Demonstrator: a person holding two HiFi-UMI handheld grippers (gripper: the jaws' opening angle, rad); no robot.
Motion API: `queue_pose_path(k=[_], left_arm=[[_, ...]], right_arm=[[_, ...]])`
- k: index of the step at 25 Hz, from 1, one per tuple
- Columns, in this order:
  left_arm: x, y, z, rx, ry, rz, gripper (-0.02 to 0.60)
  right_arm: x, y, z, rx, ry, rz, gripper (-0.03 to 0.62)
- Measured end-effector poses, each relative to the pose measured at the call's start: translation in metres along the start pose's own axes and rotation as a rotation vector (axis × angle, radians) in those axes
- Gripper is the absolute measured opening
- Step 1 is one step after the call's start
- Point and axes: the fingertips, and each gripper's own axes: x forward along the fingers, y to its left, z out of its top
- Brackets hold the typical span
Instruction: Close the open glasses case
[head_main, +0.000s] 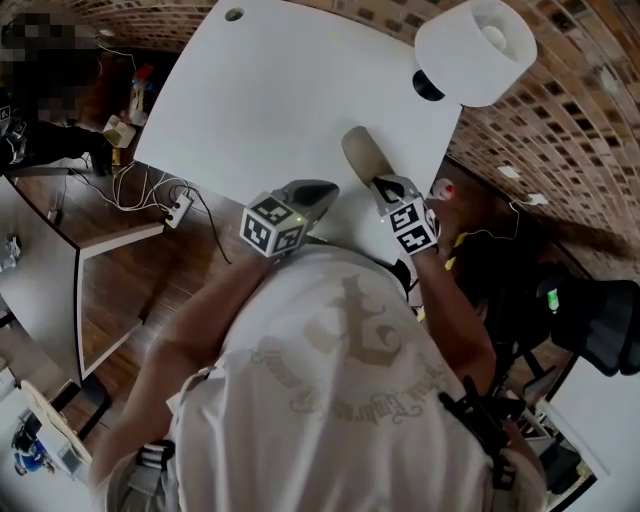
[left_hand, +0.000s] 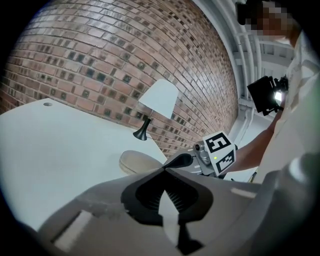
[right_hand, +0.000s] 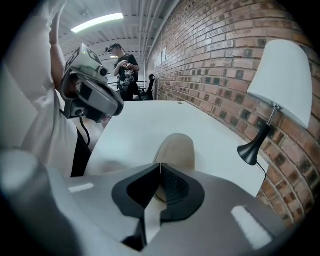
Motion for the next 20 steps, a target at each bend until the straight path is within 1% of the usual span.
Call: queue_pose_path(k=[1,9,14,17,18,20], left_arm=[[0.001,0.0,0.0,0.002,0.002,-0.002,0.003],[0.001,0.002,-0.001,-0.009,0.01,0.0,0.002],[0.002,0.002,-0.002,-0.006,0.013,-0.024,0.003],[-0.003,0.01,0.002,-0.001,0.007,-0.018,0.002],[-0.005,0.012,0.002,0.0,0.006,-0.014,0.002],[-0.005,0.011,0.0,-0.001,0.006,-0.014,0.002]], right_arm=[[0.001,-0.001,0.0,0.016,-0.006,-0.006,0.009],[0.001,-0.003,0.001,0.141,-0.055,-0.026,0.008],[0.002,-0.003,0.001,0.183,-0.026,-0.041,0.008],[0.012,-0.003,0.008,0.201,-0.016,-0.031,0.008],[0.015,-0.002,0.009,0.221,-0.015,-0.021,0.008],[0.014,-0.001,0.007,0.314,-0.017,0.01,0.008]])
